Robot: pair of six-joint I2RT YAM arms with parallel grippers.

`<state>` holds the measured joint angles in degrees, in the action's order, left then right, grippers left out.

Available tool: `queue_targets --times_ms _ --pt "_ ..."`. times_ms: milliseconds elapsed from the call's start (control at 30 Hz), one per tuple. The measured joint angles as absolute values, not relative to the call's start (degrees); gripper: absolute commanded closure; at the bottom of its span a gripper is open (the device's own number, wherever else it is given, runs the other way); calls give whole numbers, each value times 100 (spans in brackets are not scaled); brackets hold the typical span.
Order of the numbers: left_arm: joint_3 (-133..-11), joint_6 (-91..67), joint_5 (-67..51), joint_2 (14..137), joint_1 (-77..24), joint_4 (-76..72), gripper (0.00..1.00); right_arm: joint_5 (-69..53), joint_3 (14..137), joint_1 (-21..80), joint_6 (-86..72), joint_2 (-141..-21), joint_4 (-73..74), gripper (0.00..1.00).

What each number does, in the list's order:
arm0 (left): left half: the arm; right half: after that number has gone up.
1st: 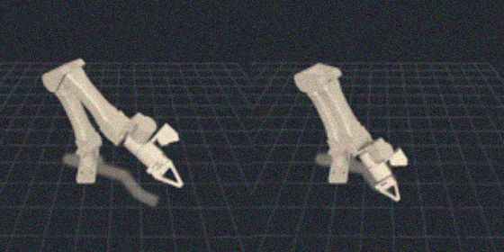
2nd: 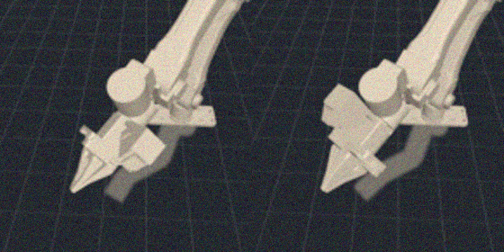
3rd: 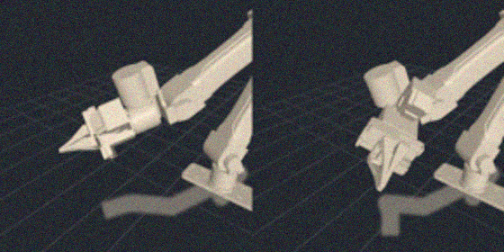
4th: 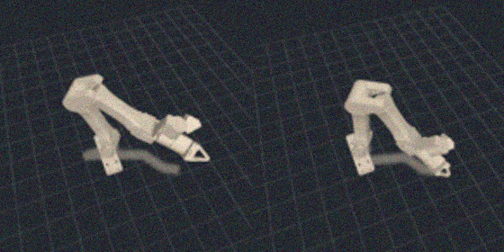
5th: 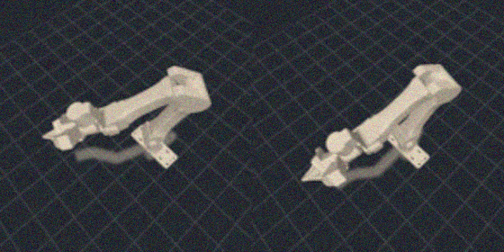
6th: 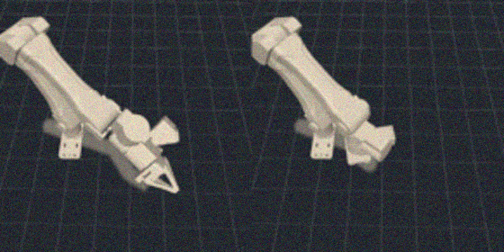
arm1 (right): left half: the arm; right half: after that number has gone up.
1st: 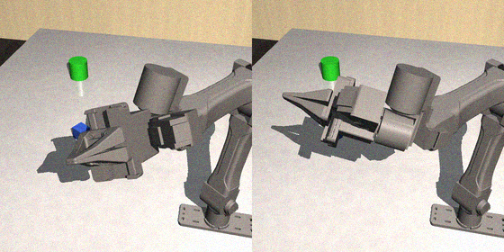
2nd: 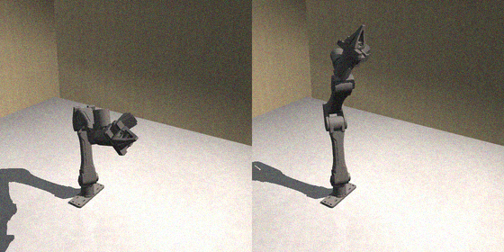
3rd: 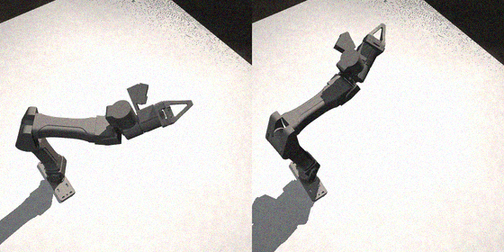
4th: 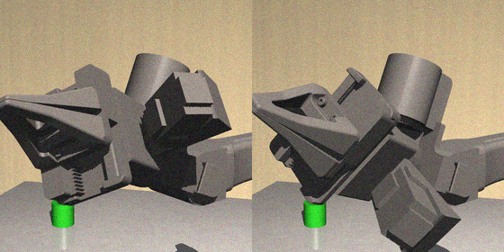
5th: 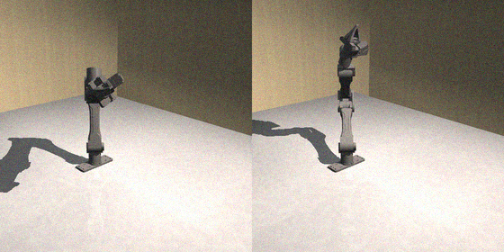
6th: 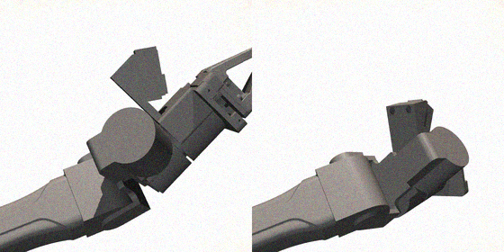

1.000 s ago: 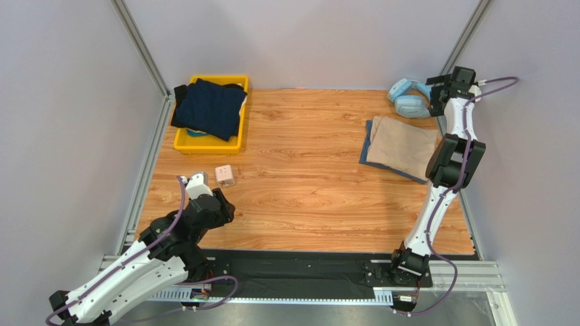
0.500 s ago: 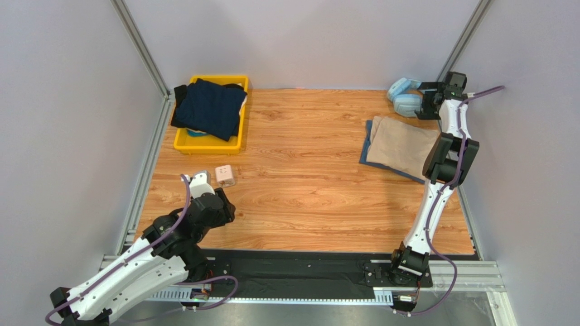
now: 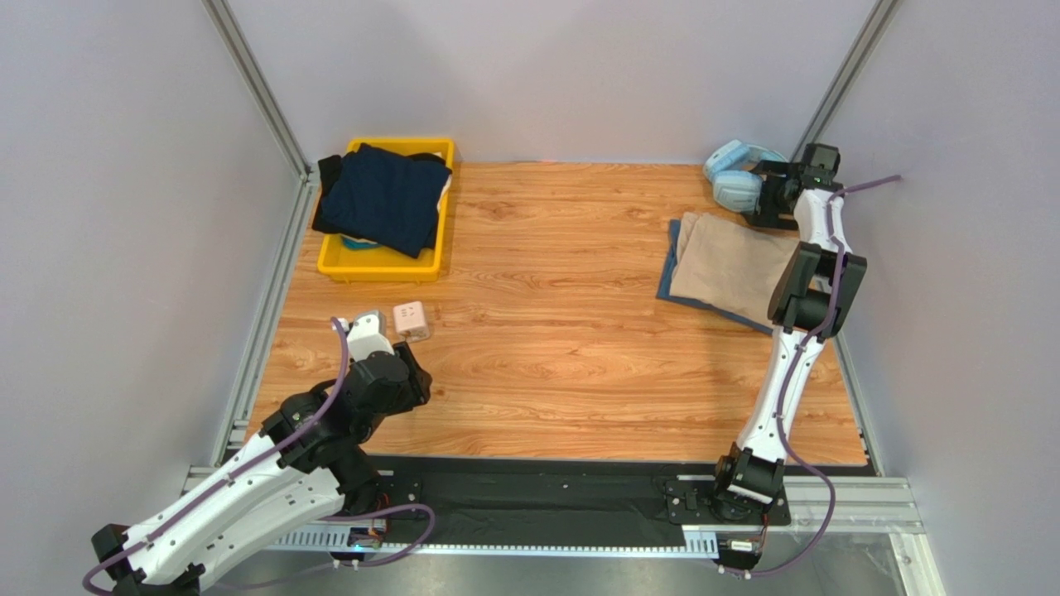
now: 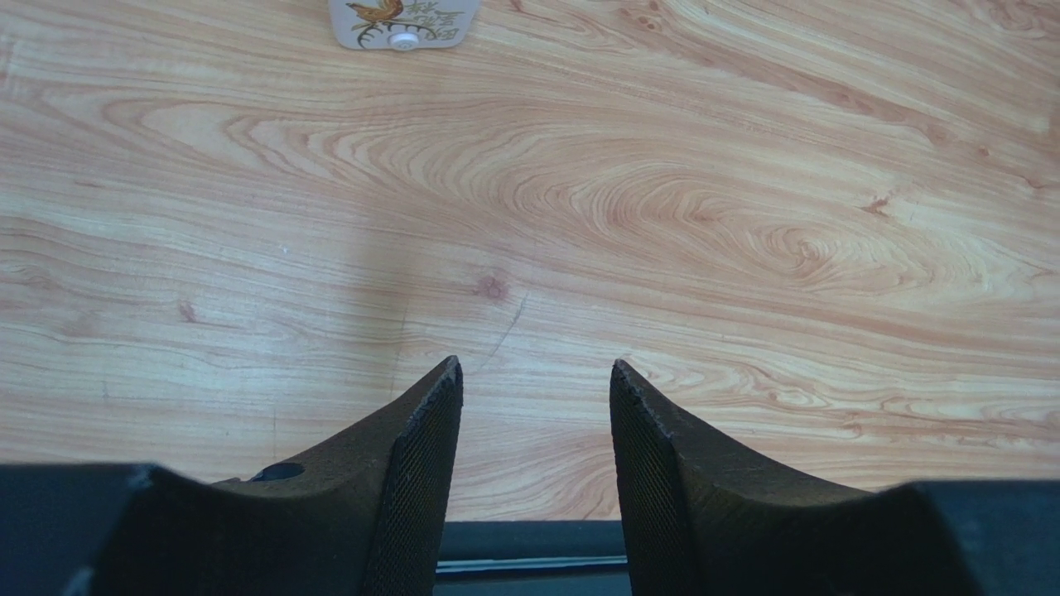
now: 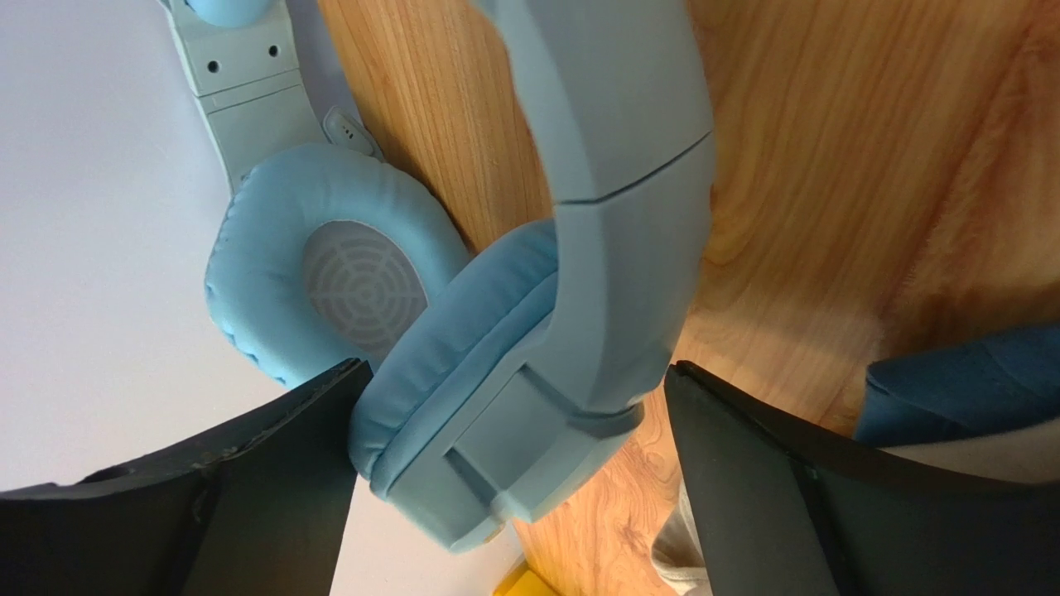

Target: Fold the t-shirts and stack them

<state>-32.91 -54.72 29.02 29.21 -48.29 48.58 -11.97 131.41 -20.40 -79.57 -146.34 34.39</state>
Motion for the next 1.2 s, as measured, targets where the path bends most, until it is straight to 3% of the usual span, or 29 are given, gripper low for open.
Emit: queue_targets --times_ms 33,67,133,167,267,900,1200 --pt "-3291 -5472 2902 2921 -4829 4856 46 -1240 13141 -2038 -7983 -14671 3426 17" --pt "-3291 -5472 2902 2921 -4829 4856 46 -1280 13141 -2036 -8009 -14693 3385 39" --pt "-3291 -5472 2899 2921 -4829 4856 46 -1341 13139 -2036 -8001 -14704 3378 58" --pt "-3291 -5472 2902 2919 -4829 4856 46 -1382 13133 -2036 -8027 -14704 3395 83" --pt "-3291 -5474 2899 2910 -4829 4853 46 -1500 13067 -2036 -8106 -14702 3479 100" --pt "-3146 -5500 2842 2818 -4829 4777 47 -2255 12547 -1957 -7677 -14612 2836 100" --pt "-3076 -5789 2926 2856 -4829 4906 44 -2711 11865 -1232 -7288 -14208 2687 100"
